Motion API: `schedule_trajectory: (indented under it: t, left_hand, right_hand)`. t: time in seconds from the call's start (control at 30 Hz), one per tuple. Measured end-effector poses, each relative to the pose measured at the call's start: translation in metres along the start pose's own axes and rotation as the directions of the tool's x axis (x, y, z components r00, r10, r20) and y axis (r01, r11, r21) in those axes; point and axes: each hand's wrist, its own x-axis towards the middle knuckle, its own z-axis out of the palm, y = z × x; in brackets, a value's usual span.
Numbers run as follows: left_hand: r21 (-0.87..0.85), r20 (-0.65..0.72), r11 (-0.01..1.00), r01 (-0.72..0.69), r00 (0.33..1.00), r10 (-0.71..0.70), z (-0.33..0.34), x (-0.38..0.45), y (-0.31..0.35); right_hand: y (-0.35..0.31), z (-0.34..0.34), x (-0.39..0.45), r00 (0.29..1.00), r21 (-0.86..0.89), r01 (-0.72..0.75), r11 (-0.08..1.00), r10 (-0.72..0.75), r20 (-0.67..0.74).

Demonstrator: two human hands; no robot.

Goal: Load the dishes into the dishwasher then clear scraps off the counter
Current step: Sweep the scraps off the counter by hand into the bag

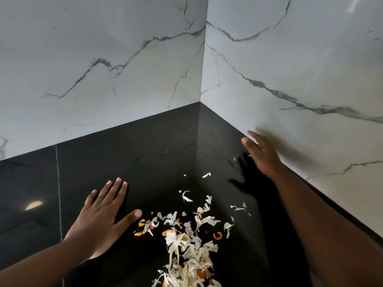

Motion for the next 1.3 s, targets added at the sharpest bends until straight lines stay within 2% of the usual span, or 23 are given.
schedule_trajectory:
  t: [0.07,0.17,0.23,0.3,0.37,0.43,0.5,0.53,0.57,0.63,0.67,0.7,0.77,0.83,0.87,0.97,1.07,1.17,1.23,1.27,1.3]
  left_hand:
    - [-0.016,0.001,1.000,0.005,1.000,-0.005,0.000,-0.001,0.001]
    - [-0.012,0.006,1.000,0.011,1.000,-0.011,0.000,0.001,-0.001]
    - [-0.010,0.004,1.000,0.009,1.000,-0.009,0.000,0.001,-0.002]
    - [-0.006,0.011,1.000,0.012,1.000,-0.011,0.000,0.000,-0.002]
    - [-0.018,0.005,1.000,0.014,1.000,-0.014,-0.001,0.000,-0.001]
    - [-0.027,0.005,1.000,0.012,1.000,-0.012,-0.002,0.000,-0.002]
    - [-0.016,0.012,1.000,0.013,1.000,-0.013,-0.003,-0.001,-0.002]
    - [-0.009,0.010,1.000,0.012,1.000,-0.012,-0.002,0.000,-0.003]
    - [-0.011,0.006,1.000,0.009,1.000,-0.009,-0.002,0.000,-0.003]
    - [-0.038,0.002,0.999,0.007,1.000,-0.007,-0.002,0.001,-0.003]
    - [-0.048,0.005,0.999,0.005,1.000,-0.004,-0.002,0.001,-0.003]
    - [-0.046,0.012,0.999,0.002,1.000,-0.001,-0.002,0.001,-0.003]
    - [-0.033,0.019,0.999,-0.007,1.000,0.008,-0.002,0.002,-0.004]
    - [-0.053,0.013,0.999,-0.012,1.000,0.013,-0.001,0.002,-0.004]
    - [-0.067,0.010,0.998,-0.013,1.000,0.014,-0.001,0.002,-0.005]
    - [-0.072,-0.002,0.997,-0.010,1.000,0.010,0.000,0.000,-0.007]
    - [-0.070,-0.015,0.997,-0.011,1.000,0.010,0.000,0.001,-0.007]
    - [-0.056,-0.013,0.998,-0.015,1.000,0.014,0.001,0.001,-0.007]
    - [-0.045,-0.004,0.999,-0.016,1.000,0.016,0.001,0.000,-0.009]
    - [-0.038,0.001,0.999,-0.015,1.000,0.015,0.002,0.000,-0.009]
    - [-0.030,0.003,0.999,-0.013,1.000,0.013,0.002,0.001,-0.009]
  right_hand:
    - [0.017,0.000,0.019,1.000,-0.170,-0.005,0.985,0.009,0.024]
    - [0.023,0.018,0.032,0.990,-0.385,0.062,0.921,-0.007,0.143]
    - [0.013,0.030,0.031,0.980,-0.404,0.081,0.911,0.000,0.197]
    - [0.000,0.044,0.013,0.944,-0.398,0.203,0.895,-0.071,0.322]
    - [-0.014,0.057,-0.027,0.834,-0.327,0.418,0.848,-0.214,0.509]
    - [-0.034,0.067,-0.076,0.667,-0.188,0.574,0.797,-0.322,0.672]
    - [-0.049,0.075,-0.107,0.534,-0.041,0.584,0.810,-0.346,0.771]
    - [-0.056,0.079,-0.111,0.516,0.049,0.513,0.857,-0.354,0.780]
    - [-0.062,0.083,-0.108,0.538,0.145,0.425,0.894,-0.378,0.753]
    - [-0.068,0.096,-0.081,0.688,0.250,0.313,0.916,-0.400,0.606]
    - [-0.070,0.102,-0.061,0.763,0.232,0.282,0.931,-0.364,0.535]
    - [-0.071,0.109,-0.039,0.810,0.160,0.269,0.950,-0.313,0.495]
    - [-0.072,0.123,-0.002,0.835,-0.108,0.318,0.942,-0.225,0.502]
    - [-0.073,0.140,0.015,0.814,-0.338,0.410,0.847,-0.172,0.555]
    - [-0.075,0.148,0.018,0.794,-0.365,0.454,0.813,-0.182,0.580]
    - [-0.083,0.160,-0.004,0.694,-0.229,0.541,0.809,-0.276,0.665]
    - [-0.087,0.147,-0.055,0.513,-0.091,0.622,0.778,-0.318,0.797]
    - [-0.088,0.121,-0.105,0.383,0.033,0.547,0.837,-0.285,0.878]
    - [-0.085,0.108,-0.125,0.335,0.138,0.406,0.903,-0.288,0.897]
    - [-0.082,0.104,-0.127,0.356,0.181,0.337,0.924,-0.303,0.884]
    - [-0.078,0.098,-0.123,0.425,0.202,0.299,0.933,-0.320,0.847]
